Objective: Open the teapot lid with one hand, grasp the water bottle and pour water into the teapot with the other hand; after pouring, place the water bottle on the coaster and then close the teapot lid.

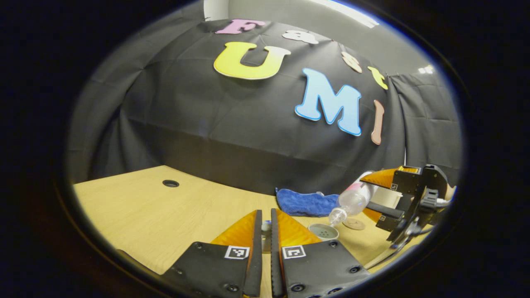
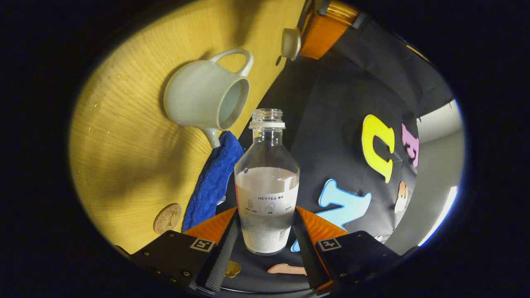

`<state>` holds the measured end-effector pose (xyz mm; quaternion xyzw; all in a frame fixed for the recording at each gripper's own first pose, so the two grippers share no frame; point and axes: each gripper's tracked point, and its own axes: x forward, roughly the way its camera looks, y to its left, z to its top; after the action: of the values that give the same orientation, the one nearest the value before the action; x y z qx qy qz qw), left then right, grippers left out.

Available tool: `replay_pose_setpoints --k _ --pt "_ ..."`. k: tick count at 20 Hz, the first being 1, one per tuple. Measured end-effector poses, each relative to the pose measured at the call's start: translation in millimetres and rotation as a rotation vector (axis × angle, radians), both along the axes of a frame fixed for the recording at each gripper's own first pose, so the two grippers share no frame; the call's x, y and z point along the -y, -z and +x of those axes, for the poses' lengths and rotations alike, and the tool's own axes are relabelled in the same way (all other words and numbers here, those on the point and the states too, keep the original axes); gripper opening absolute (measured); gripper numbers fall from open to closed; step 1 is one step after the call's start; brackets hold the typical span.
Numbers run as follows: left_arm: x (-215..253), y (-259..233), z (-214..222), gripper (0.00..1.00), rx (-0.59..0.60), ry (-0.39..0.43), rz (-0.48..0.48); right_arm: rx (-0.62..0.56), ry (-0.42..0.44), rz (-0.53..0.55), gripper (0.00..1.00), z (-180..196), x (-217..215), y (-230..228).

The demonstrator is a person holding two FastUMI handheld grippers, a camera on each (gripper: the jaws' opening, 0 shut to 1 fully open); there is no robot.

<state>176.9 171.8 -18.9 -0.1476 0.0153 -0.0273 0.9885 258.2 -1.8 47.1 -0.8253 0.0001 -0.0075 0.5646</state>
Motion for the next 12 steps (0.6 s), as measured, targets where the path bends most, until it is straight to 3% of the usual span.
replay_pose_setpoints --k 5,12 --pt "2 1 -1 0.16 -0.001 0.002 0.001 -0.089 0.034 0.275 0.75 -6 9 15" --pt "1 1 0 0.16 -0.002 0.000 0.002 -0.116 0.096 0.581 0.75 -10 29 21"
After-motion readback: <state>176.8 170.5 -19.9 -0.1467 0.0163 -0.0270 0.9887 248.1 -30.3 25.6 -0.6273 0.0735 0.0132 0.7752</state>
